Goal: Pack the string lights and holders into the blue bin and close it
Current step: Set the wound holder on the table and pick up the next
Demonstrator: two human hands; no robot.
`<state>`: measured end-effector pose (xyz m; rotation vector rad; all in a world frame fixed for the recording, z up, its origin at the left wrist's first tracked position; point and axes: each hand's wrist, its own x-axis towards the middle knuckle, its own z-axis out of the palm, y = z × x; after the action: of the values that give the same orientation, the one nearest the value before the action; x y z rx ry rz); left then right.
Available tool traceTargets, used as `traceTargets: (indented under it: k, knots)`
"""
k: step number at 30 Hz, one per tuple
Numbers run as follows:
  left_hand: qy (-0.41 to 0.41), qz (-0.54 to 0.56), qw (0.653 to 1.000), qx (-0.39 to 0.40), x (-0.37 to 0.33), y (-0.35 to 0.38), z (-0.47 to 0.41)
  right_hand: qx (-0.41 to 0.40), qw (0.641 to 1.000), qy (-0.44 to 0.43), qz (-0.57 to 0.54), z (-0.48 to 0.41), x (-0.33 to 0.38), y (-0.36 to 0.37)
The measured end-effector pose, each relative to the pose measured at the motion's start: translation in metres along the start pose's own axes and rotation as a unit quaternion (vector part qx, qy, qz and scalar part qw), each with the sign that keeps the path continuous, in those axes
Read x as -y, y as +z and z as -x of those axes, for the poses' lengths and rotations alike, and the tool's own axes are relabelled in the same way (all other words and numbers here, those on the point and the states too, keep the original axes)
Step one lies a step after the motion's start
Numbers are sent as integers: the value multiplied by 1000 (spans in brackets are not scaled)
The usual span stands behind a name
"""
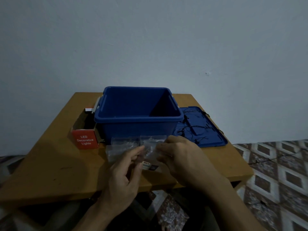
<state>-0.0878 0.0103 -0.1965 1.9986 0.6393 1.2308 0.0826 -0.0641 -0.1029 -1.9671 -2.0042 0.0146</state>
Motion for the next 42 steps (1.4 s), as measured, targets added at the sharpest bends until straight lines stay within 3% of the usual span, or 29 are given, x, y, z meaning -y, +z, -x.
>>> traceTargets:
  k: [6, 9, 16, 18, 21, 23, 25, 28, 33, 36, 39, 42]
  knots:
    - [60, -98, 993, 27, -1, -2, -2, -60, 998, -11, -21, 0, 7, 15]
    - [41, -130, 989, 53, -2, -2, -3, -93, 996, -17, -1, 2, 4, 27]
    - [26, -136, 987, 83, -6, -2, -3, -89, 996, -9, 5, 17, -9, 41]
    - [24, -134, 987, 80, -6, -2, -3, -106, 992, 21, -65, 19, -11, 42]
    - [12, -108, 992, 58, -5, -2, -4, -170, 939, 146, -260, 26, -15, 44]
    - [12, -89, 995, 47, -4, -2, -5, -135, 870, 246, -405, 28, -18, 44]
    - [9, -68, 997, 39, -4, -2, -5, -77, 820, 277, -494, 31, -19, 45]
    - [-12, -34, 999, 33, -3, 0, -4, -71, 820, 266, -502, 31, -22, 45]
    - [-125, 68, 990, 21, -5, 1, -2, -132, 806, 214, -536, 26, -21, 44]
    - [-127, 65, 990, 14, -7, -1, -3, -135, 794, 200, -558, 27, -19, 47]
    - [-122, 76, 989, 29, -9, -2, -3, -117, 759, 219, -601, 31, -19, 47]
    - [-97, 52, 994, 29, -11, 0, -4, -103, 756, 215, -610, 34, -22, 47]
